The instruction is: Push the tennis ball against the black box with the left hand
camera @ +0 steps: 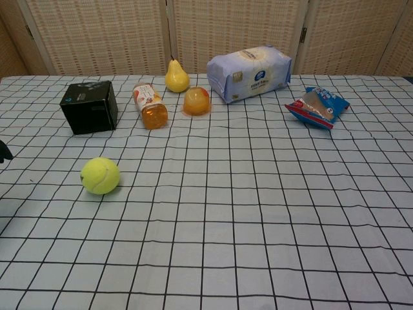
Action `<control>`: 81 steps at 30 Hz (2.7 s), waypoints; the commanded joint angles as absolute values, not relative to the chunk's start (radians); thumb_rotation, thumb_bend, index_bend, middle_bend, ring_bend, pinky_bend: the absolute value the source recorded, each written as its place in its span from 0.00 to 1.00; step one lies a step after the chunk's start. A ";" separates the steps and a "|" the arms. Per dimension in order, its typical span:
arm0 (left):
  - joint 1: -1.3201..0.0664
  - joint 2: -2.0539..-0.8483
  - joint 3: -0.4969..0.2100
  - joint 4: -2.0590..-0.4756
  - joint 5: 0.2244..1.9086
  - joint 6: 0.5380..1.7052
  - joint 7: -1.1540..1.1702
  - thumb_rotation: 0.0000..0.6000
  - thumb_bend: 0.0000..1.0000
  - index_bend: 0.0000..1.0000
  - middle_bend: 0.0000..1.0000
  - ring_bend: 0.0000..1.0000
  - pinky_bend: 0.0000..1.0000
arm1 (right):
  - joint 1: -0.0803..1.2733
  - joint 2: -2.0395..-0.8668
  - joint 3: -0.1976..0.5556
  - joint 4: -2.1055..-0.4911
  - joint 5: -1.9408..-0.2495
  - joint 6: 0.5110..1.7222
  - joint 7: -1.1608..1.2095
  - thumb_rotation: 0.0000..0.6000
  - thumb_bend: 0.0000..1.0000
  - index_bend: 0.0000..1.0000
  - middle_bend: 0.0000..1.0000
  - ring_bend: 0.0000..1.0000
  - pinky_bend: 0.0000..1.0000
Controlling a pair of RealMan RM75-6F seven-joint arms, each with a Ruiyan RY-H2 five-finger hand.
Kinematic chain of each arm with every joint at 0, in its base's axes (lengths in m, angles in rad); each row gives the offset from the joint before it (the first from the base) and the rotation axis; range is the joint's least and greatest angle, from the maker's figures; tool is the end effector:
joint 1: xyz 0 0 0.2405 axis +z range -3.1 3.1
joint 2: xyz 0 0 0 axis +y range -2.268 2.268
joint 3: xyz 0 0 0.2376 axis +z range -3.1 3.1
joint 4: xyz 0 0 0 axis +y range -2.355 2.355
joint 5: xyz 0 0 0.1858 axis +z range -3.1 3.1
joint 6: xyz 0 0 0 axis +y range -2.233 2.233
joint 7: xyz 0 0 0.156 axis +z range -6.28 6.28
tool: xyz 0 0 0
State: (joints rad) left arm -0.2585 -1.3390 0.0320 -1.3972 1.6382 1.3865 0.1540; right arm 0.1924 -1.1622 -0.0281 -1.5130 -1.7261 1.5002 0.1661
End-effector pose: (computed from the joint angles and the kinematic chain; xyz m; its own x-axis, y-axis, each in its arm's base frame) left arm -0.2598 0.2198 0.0893 0.5670 0.0569 0.8218 0.7907 -0.3174 -0.5235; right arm -0.2531 -0.2002 0.1444 0.3226 -0.0616 0.9445 -0.9038 -0.3166 0.2880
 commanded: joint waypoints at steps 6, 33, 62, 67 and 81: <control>-0.256 -1.336 0.033 -1.399 1.639 1.391 0.150 1.00 0.60 0.30 0.31 0.33 0.41 | 0.196 -1.163 -0.034 -1.517 -1.723 1.479 0.151 1.00 0.21 0.00 0.00 0.00 0.11; -0.272 -1.360 0.061 -1.550 1.657 1.336 0.215 1.00 0.92 0.51 0.55 0.61 0.67 | 0.210 -1.161 -0.032 -1.523 -1.681 1.416 0.140 1.00 0.21 0.00 0.00 0.00 0.11; -0.338 -1.701 0.045 -1.403 1.675 1.308 -0.220 1.00 0.91 0.51 0.51 0.61 0.68 | 0.210 -1.149 -0.030 -1.527 -1.683 1.422 0.166 1.00 0.21 0.02 0.00 0.00 0.11; -0.358 -1.700 0.052 -1.389 1.654 1.259 -0.254 1.00 0.91 0.43 0.44 0.54 0.66 | 0.209 -1.149 -0.029 -1.526 -1.682 1.424 0.164 1.00 0.21 0.02 0.00 0.00 0.11; -0.408 -1.705 0.039 -1.368 1.610 1.179 -0.295 1.00 0.90 0.34 0.38 0.42 0.58 | 0.212 -1.153 -0.031 -1.524 -1.683 1.416 0.157 1.00 0.21 0.02 0.00 0.00 0.11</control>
